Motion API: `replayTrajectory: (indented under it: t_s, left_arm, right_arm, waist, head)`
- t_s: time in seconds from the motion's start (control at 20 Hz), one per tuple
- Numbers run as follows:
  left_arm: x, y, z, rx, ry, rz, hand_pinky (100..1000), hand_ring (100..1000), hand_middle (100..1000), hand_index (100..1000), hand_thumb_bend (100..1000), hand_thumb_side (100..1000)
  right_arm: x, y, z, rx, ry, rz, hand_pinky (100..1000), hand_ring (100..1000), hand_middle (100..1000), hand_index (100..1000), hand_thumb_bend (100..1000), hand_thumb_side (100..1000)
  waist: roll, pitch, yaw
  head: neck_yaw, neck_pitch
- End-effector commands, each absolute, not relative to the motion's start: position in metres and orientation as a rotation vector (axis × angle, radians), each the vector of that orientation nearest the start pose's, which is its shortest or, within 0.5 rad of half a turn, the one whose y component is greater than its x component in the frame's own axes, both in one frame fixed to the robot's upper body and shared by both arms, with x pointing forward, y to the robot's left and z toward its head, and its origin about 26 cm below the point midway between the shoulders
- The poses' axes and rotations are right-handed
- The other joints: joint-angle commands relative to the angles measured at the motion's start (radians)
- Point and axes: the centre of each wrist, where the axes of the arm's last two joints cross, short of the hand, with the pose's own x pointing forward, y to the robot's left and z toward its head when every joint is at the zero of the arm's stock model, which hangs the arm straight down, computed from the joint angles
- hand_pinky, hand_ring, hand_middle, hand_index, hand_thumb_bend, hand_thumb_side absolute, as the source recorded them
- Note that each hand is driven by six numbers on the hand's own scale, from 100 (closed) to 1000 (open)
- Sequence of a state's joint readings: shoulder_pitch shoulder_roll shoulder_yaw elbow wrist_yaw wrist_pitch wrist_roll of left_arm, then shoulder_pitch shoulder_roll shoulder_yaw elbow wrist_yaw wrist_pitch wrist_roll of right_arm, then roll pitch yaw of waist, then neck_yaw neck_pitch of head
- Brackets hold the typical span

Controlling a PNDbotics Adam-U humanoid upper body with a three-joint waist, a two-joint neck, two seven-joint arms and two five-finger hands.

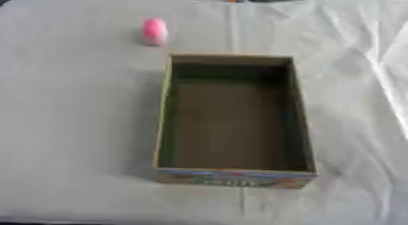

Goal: Pick up objects on the table and place them in the box.

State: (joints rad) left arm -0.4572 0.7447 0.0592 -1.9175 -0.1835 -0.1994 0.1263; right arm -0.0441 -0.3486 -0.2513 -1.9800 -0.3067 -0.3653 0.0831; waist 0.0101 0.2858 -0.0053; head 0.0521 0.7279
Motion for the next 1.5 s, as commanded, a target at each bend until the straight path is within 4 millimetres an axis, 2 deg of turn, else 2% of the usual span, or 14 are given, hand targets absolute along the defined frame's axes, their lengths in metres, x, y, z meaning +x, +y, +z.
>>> replayTrajectory:
  t_s: [0.05,0.3,0.6,0.65,0.75,0.9,0.95,1.0,1.25,1.35,1.5]
  left_arm:
    - [0.307,0.328,0.298,-1.075,3.173,1.071,450,527,561,839,100,551]
    - [0.308,0.333,0.294,-1.082,3.182,1.097,450,526,560,838,100,560]
    - [0.31,0.334,0.299,-1.077,3.18,1.122,453,530,571,845,100,570]
    - [0.311,0.333,0.301,-1.078,3.17,1.148,462,544,598,865,100,694]
    - [0.317,0.332,0.304,-1.09,3.136,1.225,472,557,618,879,100,792]
    - [0.328,0.335,0.308,-1.143,3.07,1.349,479,569,634,890,100,878]
    - [0.332,0.335,0.31,-1.167,3.052,1.391,495,588,678,946,100,928]
    - [0.337,0.334,0.31,-1.187,3.041,1.43,497,589,684,957,100,936]
    - [0.364,0.323,0.313,-1.233,2.997,1.564,496,591,686,961,100,826]
    - [0.376,0.316,0.313,-1.208,2.971,1.614,461,584,668,973,100,788]
    - [0.391,0.303,0.316,-1.155,2.933,1.687,460,581,662,959,100,760]
  right_arm:
    - [0.259,-0.353,0.162,-0.129,-2.464,0.16,551,706,614,845,100,1000]
    - [0.26,-0.352,0.16,-0.132,-2.458,0.159,551,705,612,847,100,1000]
    - [0.26,-0.351,0.16,-0.135,-2.452,0.168,551,703,611,847,100,1000]
    - [0.26,-0.351,0.16,-0.135,-2.452,0.171,551,703,610,847,100,1000]
    - [0.26,-0.351,0.161,-0.133,-2.451,0.179,551,703,610,847,100,1000]
    - [0.26,-0.352,0.162,-0.137,-2.447,0.19,552,703,609,846,100,1000]
    - [0.26,-0.352,0.162,-0.139,-2.446,0.192,551,703,609,846,100,1000]
    - [0.26,-0.352,0.162,-0.141,-2.443,0.195,552,703,609,846,100,1000]
    - [0.261,-0.35,0.162,-0.124,-2.42,0.209,551,703,607,848,100,1000]
    - [0.261,-0.35,0.163,-0.116,-2.418,0.214,552,704,604,847,100,1000]
    - [0.261,-0.349,0.163,-0.106,-2.414,0.218,552,704,603,847,100,1000]
  waist:
    - [-0.001,-0.019,-0.003]
    - [-0.002,-0.013,-0.007]
    - [0.003,-0.007,-0.012]
    - [0.005,-0.007,-0.013]
    - [0.009,-0.008,-0.012]
    - [0.016,-0.012,-0.011]
    - [0.019,-0.013,-0.011]
    - [0.022,-0.015,-0.011]
    - [0.033,-0.026,-0.012]
    - [0.034,-0.031,-0.016]
    - [0.033,-0.033,-0.021]
  head:
    - [-0.011,0.009]
    - [-0.034,0.002]
    - [-0.033,-0.016]
    - [-0.031,-0.016]
    - [-0.027,-0.016]
    - [-0.018,-0.015]
    - [-0.014,-0.015]
    - [-0.011,-0.015]
    - [0.017,-0.012]
    - [0.028,-0.013]
    - [0.04,-0.019]
